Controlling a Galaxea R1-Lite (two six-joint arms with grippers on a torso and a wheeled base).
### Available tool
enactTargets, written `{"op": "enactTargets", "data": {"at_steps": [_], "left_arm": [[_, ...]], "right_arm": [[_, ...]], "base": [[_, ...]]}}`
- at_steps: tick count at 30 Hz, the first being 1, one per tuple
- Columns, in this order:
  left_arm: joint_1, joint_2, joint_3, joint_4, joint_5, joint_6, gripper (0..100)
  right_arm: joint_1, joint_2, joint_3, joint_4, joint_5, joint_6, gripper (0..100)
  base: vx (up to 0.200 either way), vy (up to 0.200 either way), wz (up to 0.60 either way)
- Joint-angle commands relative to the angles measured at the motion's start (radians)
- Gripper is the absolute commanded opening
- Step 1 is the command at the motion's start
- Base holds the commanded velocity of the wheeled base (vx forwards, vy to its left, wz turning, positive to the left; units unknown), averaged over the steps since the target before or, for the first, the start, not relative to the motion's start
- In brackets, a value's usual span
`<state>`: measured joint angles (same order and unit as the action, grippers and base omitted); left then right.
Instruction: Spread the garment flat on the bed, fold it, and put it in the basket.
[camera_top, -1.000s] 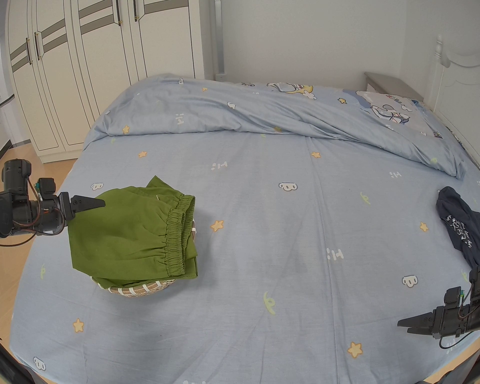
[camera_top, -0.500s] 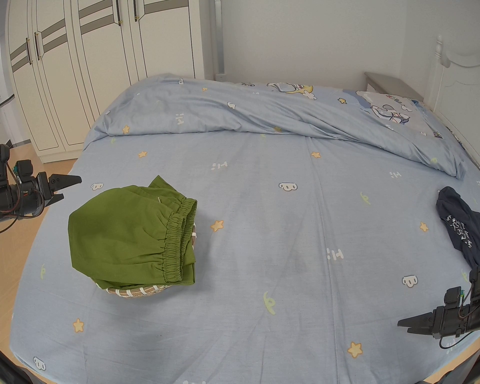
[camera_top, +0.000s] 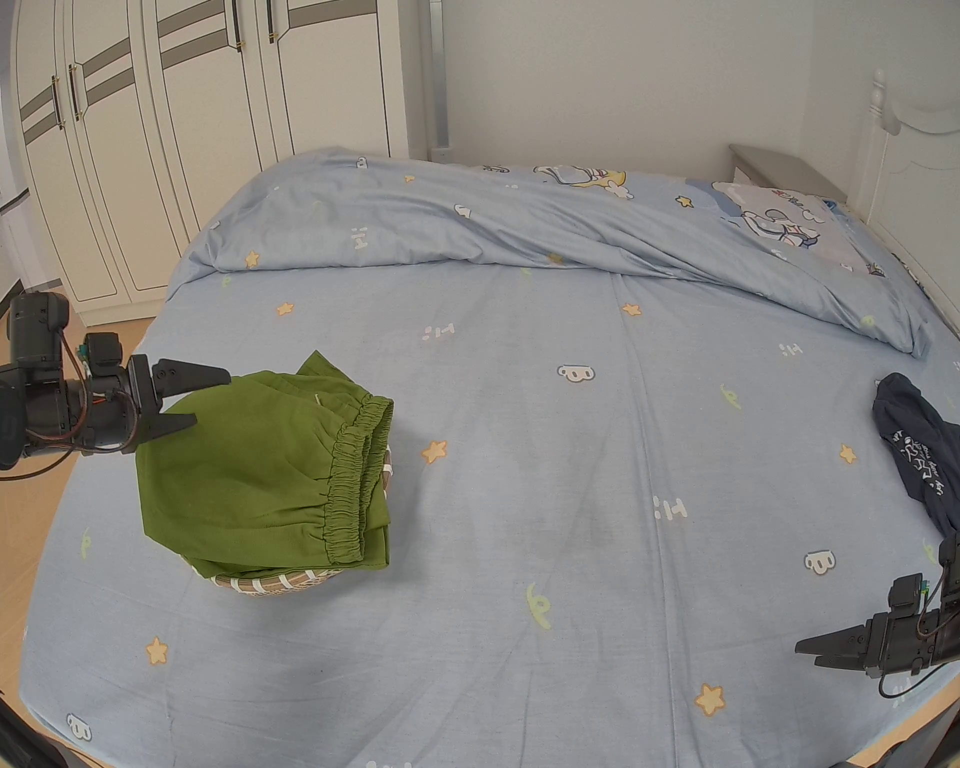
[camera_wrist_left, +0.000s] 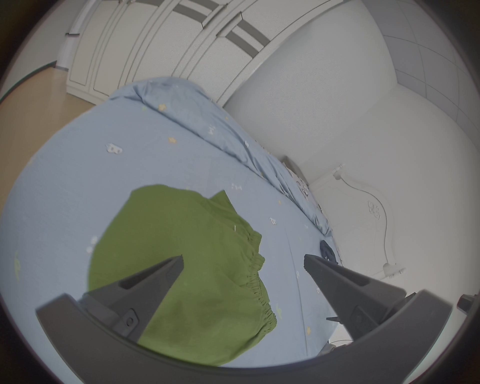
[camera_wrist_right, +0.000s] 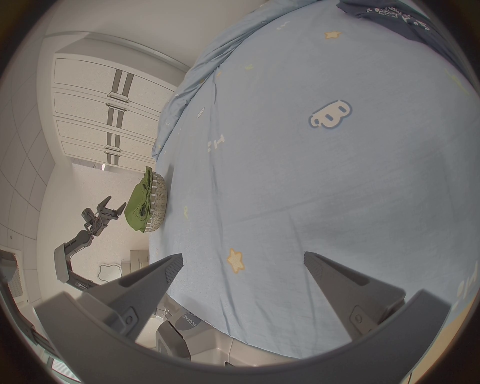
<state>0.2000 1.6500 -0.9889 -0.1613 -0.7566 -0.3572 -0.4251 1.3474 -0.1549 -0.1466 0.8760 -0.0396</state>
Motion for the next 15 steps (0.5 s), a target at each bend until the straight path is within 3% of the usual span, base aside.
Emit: {"op": "enactTargets", "data": {"at_steps": [1,9,13,15], "left_arm": [[-0.042,0.134,0.013,-0.003,0.011,0.021,100],[-0.042,0.243,0.015,-0.037,0.016,0.078,100],[-0.047,0.221,0.021,-0.032,0.016,0.066,100],[-0.056,0.111,0.044,-0.030,0.014,0.024,100]], "right_arm": [[0.000,-0.004,0.000,-0.001,0.000,-0.002,100],[0.000,-0.005,0.001,-0.001,0.001,-0.002,100],[0.000,-0.013,0.001,0.001,0.001,-0.002,100],[0.002,-0.022,0.001,0.001,0.001,-0.002,100]], "base": [[0.000,0.000,0.00],[0.000,0.000,0.00],[0.000,0.000,0.00],[0.000,0.000,0.00]]}}
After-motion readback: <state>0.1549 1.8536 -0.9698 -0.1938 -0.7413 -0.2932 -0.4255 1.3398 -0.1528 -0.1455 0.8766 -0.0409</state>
